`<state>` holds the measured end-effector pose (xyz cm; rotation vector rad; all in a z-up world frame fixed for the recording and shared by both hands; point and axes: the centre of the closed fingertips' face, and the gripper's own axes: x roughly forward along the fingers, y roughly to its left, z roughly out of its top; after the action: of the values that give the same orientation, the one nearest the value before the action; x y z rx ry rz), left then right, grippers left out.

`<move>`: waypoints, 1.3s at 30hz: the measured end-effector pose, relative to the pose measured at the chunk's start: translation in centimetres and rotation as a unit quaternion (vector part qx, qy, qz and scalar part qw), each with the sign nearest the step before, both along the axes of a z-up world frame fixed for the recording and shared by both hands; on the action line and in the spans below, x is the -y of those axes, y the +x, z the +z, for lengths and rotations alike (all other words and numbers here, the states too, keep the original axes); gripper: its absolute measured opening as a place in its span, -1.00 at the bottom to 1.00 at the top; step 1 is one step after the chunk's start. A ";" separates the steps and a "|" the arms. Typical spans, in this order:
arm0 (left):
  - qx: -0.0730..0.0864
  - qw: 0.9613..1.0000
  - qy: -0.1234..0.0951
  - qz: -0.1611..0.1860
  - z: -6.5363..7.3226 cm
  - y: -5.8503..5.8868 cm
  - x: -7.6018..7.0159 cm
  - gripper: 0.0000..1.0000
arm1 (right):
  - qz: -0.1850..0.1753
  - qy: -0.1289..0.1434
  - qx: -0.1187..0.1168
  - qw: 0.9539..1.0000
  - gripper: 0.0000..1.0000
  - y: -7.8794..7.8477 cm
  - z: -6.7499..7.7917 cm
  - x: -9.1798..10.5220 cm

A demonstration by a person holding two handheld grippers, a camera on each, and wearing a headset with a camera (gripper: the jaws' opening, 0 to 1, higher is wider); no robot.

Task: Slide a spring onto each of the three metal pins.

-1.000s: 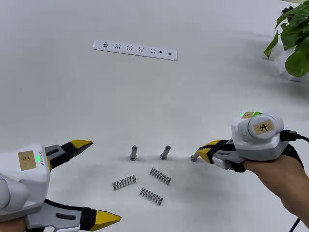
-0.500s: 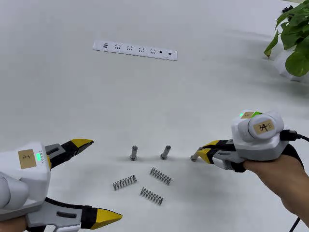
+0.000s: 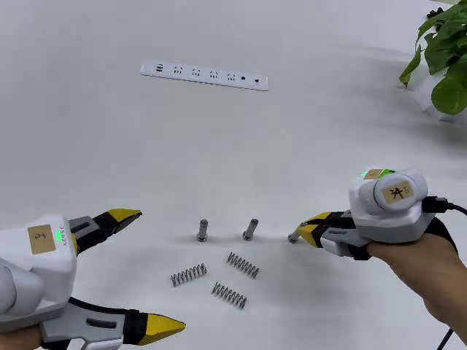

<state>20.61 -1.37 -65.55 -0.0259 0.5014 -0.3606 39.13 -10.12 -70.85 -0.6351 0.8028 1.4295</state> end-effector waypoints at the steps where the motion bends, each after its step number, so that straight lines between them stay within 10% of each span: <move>1: 0.000 1.000 -0.001 0.000 0.0 0.0 0.0 0.98 | 0.000 0.000 0.000 1.000 -0.81 0.2 -0.2 0.0; 39: 0.000 1.000 0.010 -0.017 0.4 0.1 0.4 0.98 | 0.032 0.036 0.015 0.999 -0.33 0.0 1.8 1.4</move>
<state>20.73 -1.78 -65.14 0.0029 0.5052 -0.3879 39.17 -11.55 -69.07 -0.6303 0.7087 1.4964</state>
